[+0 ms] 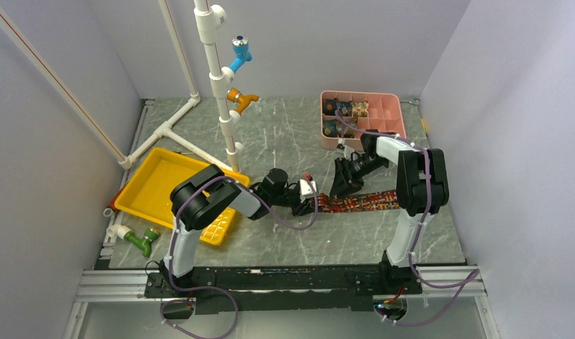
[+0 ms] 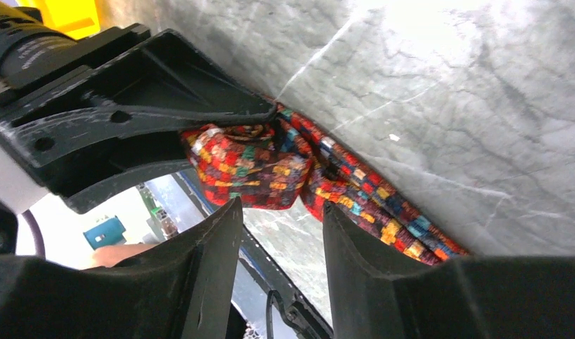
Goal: Roll the ties
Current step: Roll the tie at the center of the board.
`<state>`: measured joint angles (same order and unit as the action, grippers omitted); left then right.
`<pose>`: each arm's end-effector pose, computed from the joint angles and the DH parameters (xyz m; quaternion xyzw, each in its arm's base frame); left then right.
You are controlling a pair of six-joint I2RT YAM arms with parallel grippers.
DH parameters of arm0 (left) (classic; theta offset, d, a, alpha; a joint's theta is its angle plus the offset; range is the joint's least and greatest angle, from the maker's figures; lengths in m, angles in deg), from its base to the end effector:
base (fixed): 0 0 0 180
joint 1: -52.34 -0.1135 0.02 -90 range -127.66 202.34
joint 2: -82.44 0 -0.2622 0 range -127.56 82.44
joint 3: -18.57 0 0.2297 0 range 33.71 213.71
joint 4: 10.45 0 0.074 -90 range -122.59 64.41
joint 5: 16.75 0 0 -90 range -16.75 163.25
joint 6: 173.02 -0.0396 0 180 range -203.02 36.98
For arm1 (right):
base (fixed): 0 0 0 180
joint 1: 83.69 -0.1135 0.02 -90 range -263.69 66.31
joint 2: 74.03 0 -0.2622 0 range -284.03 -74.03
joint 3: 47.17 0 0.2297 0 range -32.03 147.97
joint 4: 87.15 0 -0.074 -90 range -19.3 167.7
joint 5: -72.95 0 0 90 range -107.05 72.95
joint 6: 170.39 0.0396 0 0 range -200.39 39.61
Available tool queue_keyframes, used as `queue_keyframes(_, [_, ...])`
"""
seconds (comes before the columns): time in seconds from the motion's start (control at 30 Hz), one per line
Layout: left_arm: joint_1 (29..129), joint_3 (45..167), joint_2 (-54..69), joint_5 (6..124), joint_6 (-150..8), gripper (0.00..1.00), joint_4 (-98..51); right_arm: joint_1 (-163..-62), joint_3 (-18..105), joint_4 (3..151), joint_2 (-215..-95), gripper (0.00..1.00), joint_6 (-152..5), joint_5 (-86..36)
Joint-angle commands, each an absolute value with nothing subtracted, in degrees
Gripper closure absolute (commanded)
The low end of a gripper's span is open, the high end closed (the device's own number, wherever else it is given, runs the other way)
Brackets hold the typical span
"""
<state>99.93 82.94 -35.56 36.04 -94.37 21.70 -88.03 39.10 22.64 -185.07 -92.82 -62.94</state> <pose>0.2369 -0.2949 0.1214 0.5417 0.5936 -0.4165 0.4251 0.3108 0.0521 0.1608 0.1174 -0.9126 -0.3913 0.0124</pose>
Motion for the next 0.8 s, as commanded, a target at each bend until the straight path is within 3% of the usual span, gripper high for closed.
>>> queue_keyframes(0.0, [99.90,79.10,-37.95,36.93,-94.00,0.88,5.48,-88.78,37.51,22.45,-182.65,0.60,-92.74,-69.70])
queue_keyframes(0.17, [99.79,78.94,-38.00,36.77,-93.96,0.88,5.54,-90.34,36.30,24.55,-183.54,0.71,-90.84,-74.49])
queue_keyframes(0.47, [99.74,79.11,-38.07,36.57,-93.92,0.82,6.02,-93.00,32.96,31.82,-190.98,0.80,-88.17,-63.75])
queue_keyframes(0.63, [99.10,75.67,-35.94,34.82,-93.29,0.48,12.71,-92.99,33.34,33.91,-192.86,0.80,-85.05,-55.72])
queue_keyframes(0.77, [97.17,70.48,-32.92,34.22,-92.44,0.37,22.65,-92.91,33.52,33.61,-193.83,0.82,-84.63,-52.27])
